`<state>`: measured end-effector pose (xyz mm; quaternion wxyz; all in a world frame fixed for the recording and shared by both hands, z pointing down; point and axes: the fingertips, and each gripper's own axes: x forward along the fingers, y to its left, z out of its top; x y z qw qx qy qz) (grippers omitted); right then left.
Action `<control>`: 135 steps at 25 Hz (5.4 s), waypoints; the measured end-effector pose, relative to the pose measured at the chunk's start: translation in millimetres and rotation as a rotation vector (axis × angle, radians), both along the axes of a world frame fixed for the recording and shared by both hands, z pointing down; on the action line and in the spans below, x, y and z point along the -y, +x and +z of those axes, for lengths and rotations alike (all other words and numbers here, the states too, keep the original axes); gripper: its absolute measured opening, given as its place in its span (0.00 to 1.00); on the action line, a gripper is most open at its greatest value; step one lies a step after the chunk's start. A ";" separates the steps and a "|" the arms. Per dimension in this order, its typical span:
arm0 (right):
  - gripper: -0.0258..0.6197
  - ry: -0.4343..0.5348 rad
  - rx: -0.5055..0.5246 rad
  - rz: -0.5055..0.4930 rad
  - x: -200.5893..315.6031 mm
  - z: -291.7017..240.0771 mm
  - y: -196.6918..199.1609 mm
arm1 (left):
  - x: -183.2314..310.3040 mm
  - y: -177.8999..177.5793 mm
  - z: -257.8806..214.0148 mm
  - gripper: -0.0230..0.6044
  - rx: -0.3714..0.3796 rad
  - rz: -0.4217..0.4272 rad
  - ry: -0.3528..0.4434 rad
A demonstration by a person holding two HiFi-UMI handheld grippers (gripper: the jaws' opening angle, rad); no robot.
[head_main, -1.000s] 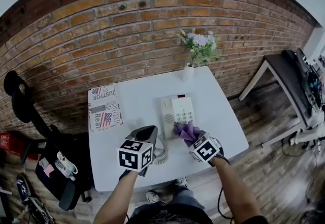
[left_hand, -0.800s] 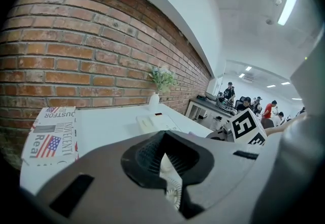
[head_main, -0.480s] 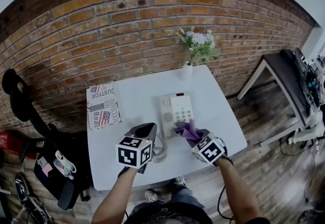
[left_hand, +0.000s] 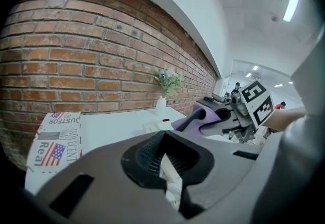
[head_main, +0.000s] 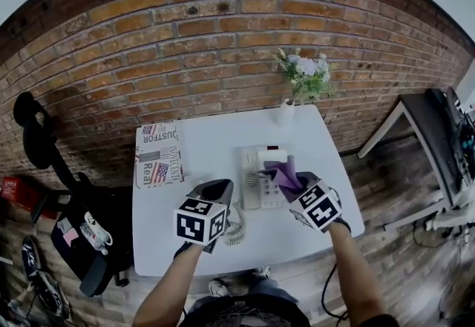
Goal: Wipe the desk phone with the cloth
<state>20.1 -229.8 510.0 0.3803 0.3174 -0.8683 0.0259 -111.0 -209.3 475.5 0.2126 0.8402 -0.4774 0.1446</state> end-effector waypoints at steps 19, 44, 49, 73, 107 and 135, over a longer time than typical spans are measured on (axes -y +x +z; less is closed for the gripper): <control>0.11 0.055 -0.063 -0.116 103.2 11.8 -74.6 | 13.1 -37.7 0.0 0.04 0.043 -0.189 -0.014; 0.11 -0.128 -0.056 -0.136 23.0 71.2 -76.5 | -7.6 -34.5 9.3 0.04 0.015 -0.140 -0.023; 0.11 -0.162 -0.054 -0.112 3.7 75.2 -71.5 | -13.8 -33.3 11.3 0.04 0.008 -0.116 -0.023; 0.11 -0.271 -0.070 -0.095 -77.5 97.7 -63.2 | -36.3 -25.2 16.1 0.04 -0.007 0.021 -0.026; 0.11 -0.046 0.079 -0.211 105.3 -30.4 -63.4 | 28.6 -32.5 21.5 0.04 0.005 -0.192 -0.053; 0.12 -0.241 0.003 -0.357 149.8 50.8 -106.9 | 52.6 -33.4 52.8 0.04 0.005 -0.298 -0.107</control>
